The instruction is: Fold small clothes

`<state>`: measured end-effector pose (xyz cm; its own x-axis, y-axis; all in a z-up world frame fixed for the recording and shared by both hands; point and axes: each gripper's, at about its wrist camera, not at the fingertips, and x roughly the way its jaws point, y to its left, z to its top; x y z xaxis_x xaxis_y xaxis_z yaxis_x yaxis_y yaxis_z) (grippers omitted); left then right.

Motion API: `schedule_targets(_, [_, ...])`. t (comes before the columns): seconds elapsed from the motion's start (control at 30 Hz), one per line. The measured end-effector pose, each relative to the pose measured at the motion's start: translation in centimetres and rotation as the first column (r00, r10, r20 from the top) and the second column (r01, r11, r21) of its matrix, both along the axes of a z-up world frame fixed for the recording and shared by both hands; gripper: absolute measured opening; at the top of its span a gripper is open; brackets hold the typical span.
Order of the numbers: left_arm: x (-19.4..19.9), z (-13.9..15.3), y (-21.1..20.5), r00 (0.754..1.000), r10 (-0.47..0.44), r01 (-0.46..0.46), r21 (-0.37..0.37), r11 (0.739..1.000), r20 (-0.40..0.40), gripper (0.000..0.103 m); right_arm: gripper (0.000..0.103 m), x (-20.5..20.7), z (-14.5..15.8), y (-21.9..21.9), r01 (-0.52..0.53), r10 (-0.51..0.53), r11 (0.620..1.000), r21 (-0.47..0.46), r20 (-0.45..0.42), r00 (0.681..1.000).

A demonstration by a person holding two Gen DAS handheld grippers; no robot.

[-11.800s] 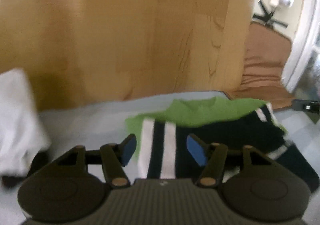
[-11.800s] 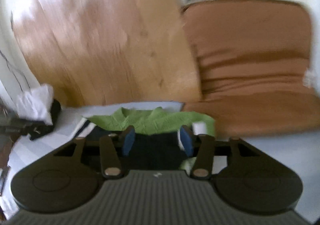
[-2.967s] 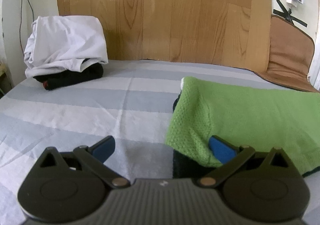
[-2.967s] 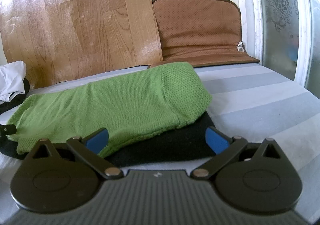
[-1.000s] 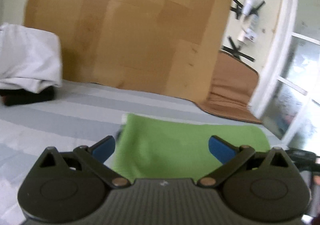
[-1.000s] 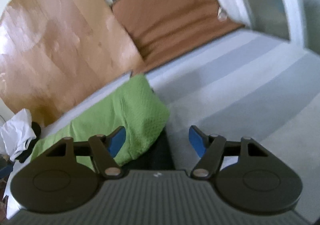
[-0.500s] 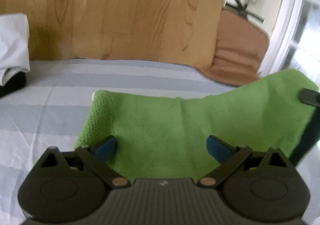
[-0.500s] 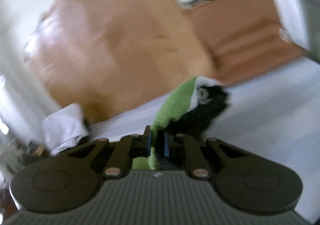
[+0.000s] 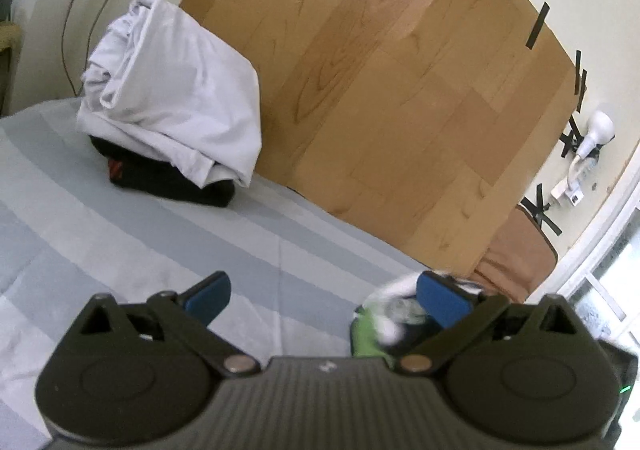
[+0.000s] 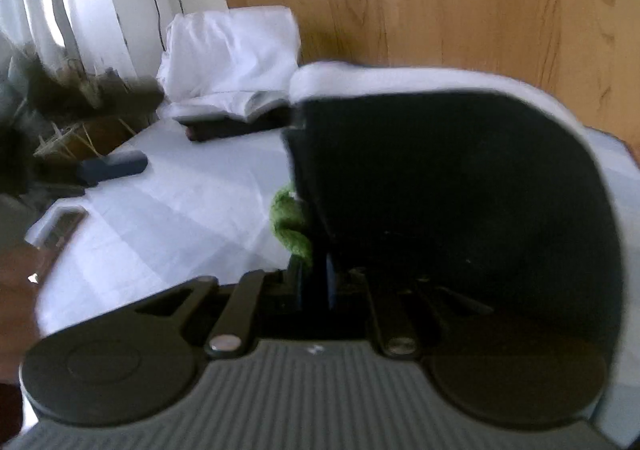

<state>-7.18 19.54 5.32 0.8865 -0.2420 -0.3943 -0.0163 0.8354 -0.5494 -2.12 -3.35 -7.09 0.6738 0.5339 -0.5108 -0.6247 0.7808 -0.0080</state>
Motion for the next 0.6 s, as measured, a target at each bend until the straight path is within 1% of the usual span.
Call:
schedule_targets(0.03, [0.2, -0.1, -0.4, 1.0, -0.013, 0.013, 0.003, 1.0, -0.003, 0.102, 0.019, -0.2, 0.1, -0.3, -0.013, 0.013, 1.0, -0.003, 0.004, 1.0])
schedule_targets(0.1, [1.1, 0.0, -1.6, 0.999, -0.048, 0.048, 0.022, 0.999, -0.005, 0.102, 0.04, -1.2, 1.3, -1.4, -0.064, 0.065, 0.998, 0.007, -0.014, 0.998])
schedule_targets(0.13, [1.5, 0.3, -2.2, 0.998, -0.062, 0.062, 0.03, 0.998, -0.006, 0.102, 0.043, -2.1, 2.1, -2.3, -0.103, 0.103, 0.994, 0.022, -0.004, 0.995])
schedule_targets(0.17, [1.8, 0.4, -2.8, 0.997, -0.077, 0.077, 0.032, 0.997, -0.002, 0.102, 0.043, -3.1, 2.9, -2.9, -0.122, 0.121, 0.992, 0.028, 0.026, 0.992])
schedule_targets(0.2, [2.2, 0.7, -3.5, 0.996, -0.091, 0.091, 0.031, 0.995, 0.008, 0.102, 0.043, -4.3, 3.9, -4.0, -0.133, 0.131, 0.991, 0.026, 0.073, 0.989])
schedule_targets(0.27, [2.5, 1.5, -4.6, 0.993, -0.112, 0.11, 0.033, 0.993, 0.035, 0.102, 0.043, -5.5, 5.6, -5.8, -0.129, 0.122, 0.991, 0.039, 0.146, 0.982])
schedule_targets(0.3, [2.6, 2.0, -5.2, 0.991, -0.122, 0.121, 0.036, 0.992, 0.05, 0.102, 0.043, -5.7, 6.7, -7.0, -0.102, 0.089, 0.993, 0.059, 0.184, 0.979])
schedule_targets(0.37, [3.0, 3.0, -6.5, 0.986, -0.148, 0.144, 0.059, 0.988, 0.072, 0.102, 0.043, -5.2, 7.9, -8.8, -0.032, 0.012, 0.996, 0.089, 0.226, 0.974])
schedule_targets(0.43, [3.6, 3.8, -8.1, 0.985, -0.155, 0.146, 0.117, 0.982, 0.071, 0.101, 0.043, -3.2, 8.8, -10.0, 0.041, -0.067, 0.992, 0.122, 0.223, 0.972])
schedule_targets(0.47, [4.3, 3.9, -8.9, 0.986, -0.16, 0.15, 0.152, 0.977, 0.05, 0.1, 0.043, -2.2, 9.1, -10.2, 0.061, -0.088, 0.989, 0.135, 0.207, 0.974])
schedule_targets(0.5, [5.2, 3.8, -9.4, 0.986, -0.162, 0.156, 0.17, 0.973, 0.023, 0.096, 0.043, -0.7, 9.2, -10.1, 0.077, -0.103, 0.987, 0.14, 0.186, 0.977])
schedule_targets(0.53, [6.3, 3.5, -9.8, 0.986, -0.164, 0.166, 0.174, 0.971, -0.022, 0.092, 0.043, 0.1, 9.0, -9.9, 0.086, -0.107, 0.988, 0.129, 0.173, 0.979])
schedule_targets(0.6, [8.7, 2.3, -10.0, 0.98, -0.167, 0.183, 0.16, 0.97, -0.107, 0.091, 0.043, 3.1, 7.8, -8.2, 0.127, -0.13, 0.991, 0.032, 0.126, 0.983])
